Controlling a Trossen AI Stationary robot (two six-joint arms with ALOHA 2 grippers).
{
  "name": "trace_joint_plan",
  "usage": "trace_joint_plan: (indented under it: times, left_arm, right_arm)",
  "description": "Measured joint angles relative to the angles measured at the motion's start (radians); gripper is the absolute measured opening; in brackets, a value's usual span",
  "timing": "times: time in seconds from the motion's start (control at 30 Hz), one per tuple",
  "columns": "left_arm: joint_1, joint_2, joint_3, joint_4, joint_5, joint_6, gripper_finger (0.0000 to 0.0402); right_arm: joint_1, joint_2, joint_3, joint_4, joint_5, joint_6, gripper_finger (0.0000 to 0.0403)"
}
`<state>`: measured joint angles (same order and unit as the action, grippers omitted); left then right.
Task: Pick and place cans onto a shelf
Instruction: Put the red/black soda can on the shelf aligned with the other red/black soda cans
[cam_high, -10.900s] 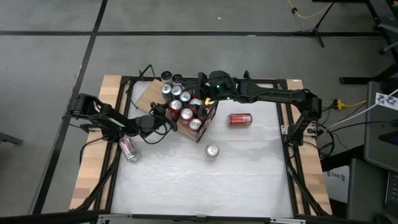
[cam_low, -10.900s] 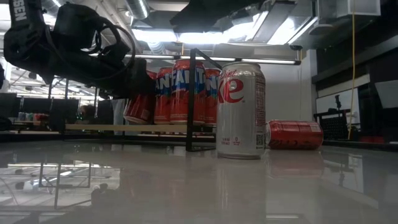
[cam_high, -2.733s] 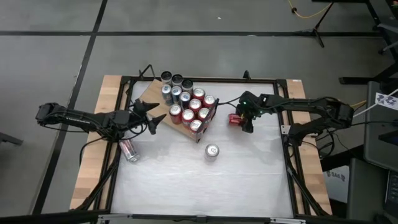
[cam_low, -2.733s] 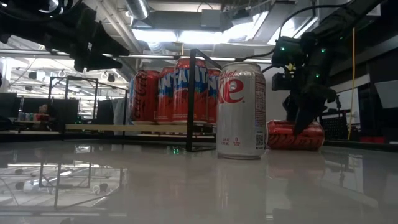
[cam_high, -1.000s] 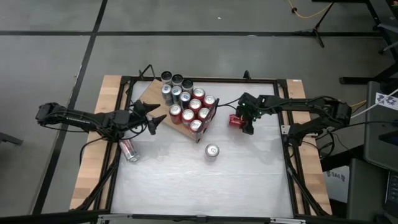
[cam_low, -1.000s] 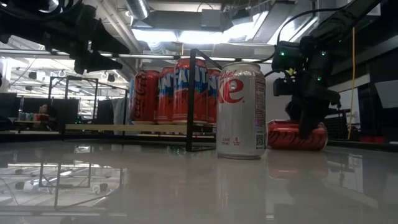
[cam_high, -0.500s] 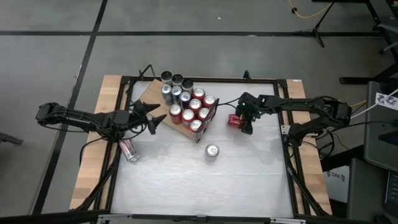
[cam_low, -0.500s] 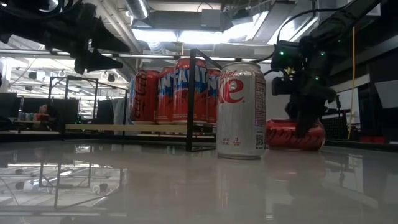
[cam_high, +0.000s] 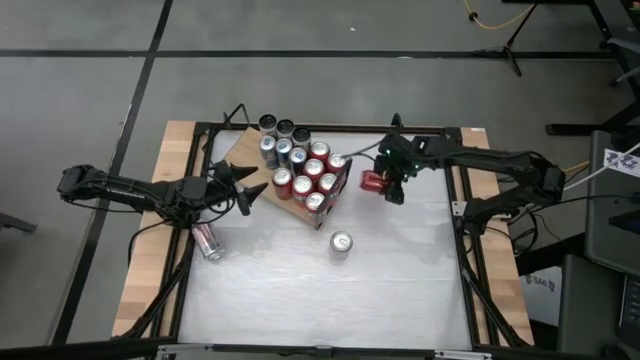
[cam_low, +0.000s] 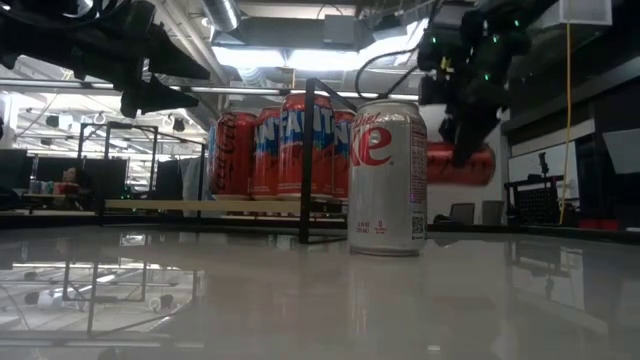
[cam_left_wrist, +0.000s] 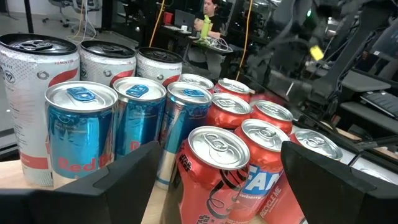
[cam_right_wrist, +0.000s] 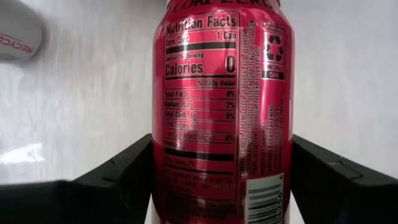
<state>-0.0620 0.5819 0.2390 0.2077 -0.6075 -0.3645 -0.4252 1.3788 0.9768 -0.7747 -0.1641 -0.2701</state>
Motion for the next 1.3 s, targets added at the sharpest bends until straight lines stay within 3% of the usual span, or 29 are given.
trace_joint_plan:
  times: [0.23,0.47,0.63,0.9,1.3]
  left_arm:
    - [0.0,0.0,0.0,0.0,0.0,0.0,0.033]
    - [0.0,0.0,0.0,0.049,0.018,0.005,0.033]
    - [0.0,0.0,0.0,0.154,0.113,0.035,0.033]
    - [-0.019,0.008,0.0,0.362,0.291,0.105,0.033]
    - [-0.218,0.141,0.0,0.528,0.311,0.248,0.033]
  right_arm:
    - [0.0,-0.001,0.192,-0.219,0.091,-0.026,0.0289]
    - [0.037,-0.002,0.372,-0.223,0.023,0.011,0.029]
    - [0.126,-0.002,0.429,-0.073,-0.071,0.08,0.029]
    - [0.299,0.032,0.431,0.207,-0.089,0.19,0.0291]
    - [0.46,0.206,0.43,0.617,-0.035,0.309,0.0291]
